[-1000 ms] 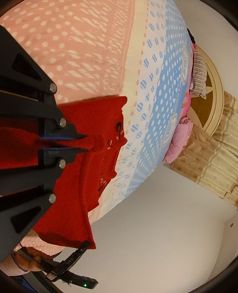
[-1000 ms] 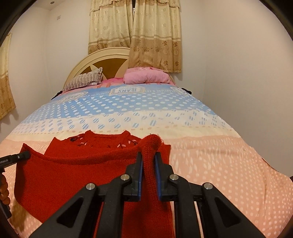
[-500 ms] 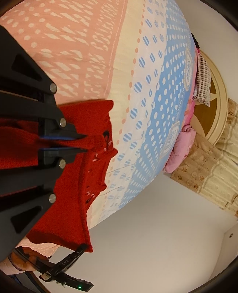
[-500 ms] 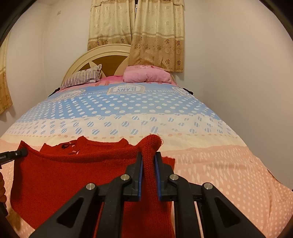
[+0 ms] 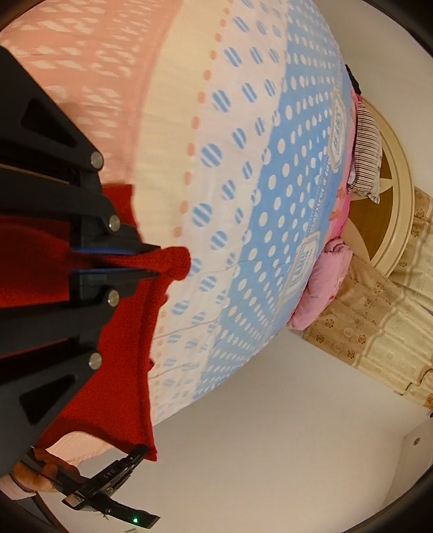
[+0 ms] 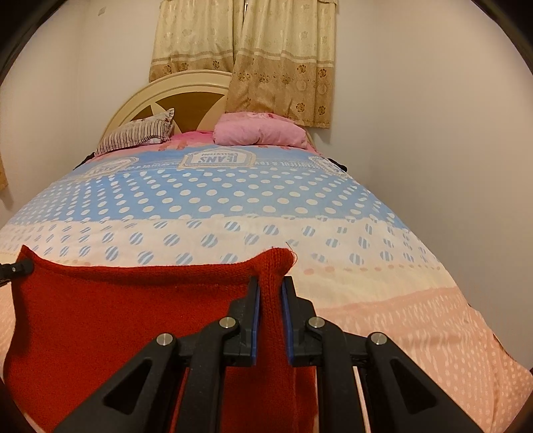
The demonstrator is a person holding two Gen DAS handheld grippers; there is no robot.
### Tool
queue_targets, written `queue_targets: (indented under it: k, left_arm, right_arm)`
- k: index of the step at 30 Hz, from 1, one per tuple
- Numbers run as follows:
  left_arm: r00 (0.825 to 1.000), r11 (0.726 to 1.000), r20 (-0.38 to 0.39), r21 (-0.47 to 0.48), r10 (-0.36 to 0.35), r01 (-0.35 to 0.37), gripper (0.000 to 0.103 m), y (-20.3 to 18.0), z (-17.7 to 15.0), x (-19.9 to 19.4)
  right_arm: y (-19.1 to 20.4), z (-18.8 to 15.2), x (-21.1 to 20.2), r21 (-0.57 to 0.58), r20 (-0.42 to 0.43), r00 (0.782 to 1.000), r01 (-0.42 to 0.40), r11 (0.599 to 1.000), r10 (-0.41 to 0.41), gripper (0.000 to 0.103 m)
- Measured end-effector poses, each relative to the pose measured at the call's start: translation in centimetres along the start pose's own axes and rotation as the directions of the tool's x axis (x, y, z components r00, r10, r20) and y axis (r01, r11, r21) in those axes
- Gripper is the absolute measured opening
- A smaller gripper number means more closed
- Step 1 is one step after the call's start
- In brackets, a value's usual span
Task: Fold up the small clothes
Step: 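Lift the held hem with both tools and fold it over toward the collar, then open both tools, lay the folded cardigan flat and pull back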
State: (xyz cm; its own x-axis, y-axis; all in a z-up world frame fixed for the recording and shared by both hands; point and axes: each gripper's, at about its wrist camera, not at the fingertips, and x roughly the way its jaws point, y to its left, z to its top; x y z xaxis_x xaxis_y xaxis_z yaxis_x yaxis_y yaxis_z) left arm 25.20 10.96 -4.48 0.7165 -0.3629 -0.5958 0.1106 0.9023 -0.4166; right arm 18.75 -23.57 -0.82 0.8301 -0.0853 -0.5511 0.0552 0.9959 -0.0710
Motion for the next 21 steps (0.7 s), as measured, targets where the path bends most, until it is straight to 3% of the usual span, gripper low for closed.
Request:
queue_targets:
  k: [9,16,19,21]
  left_arm:
    - [0.993,0.996,-0.088,-0.032,0.082,-0.085,0.006,1.0,-0.4,6.2]
    - [0.983,0.987,-0.16,-0.12,0.09,-0.11,0.008,2.6,-1.2,8.0]
    - [0.973,0.984,-0.171,-0.066,0.153,-0.167,0.013,1.7,-1.2,8.2]
    - [0.964,0.978,-0.174,-0.022,0.202,-0.208,0.015,1.1,-1.1,8.2]
  right_arm:
    - [0.5,-0.7,7.7,-0.017,-0.076,0.994,0.074,0.997,-0.075,0.011]
    - [0.9,-1.9,10.8,-0.045,-0.16,0.985,0.054,0.998,-0.061,0.011]
    - [1.1,-2.1,12.7,-0.066,-0.247,0.967,0.054,0.996,-0.069,0.014]
    - [1.0,-2.3,14.0,-0.077,-0.314,0.945,0.071,0.994,-0.092,0.022]
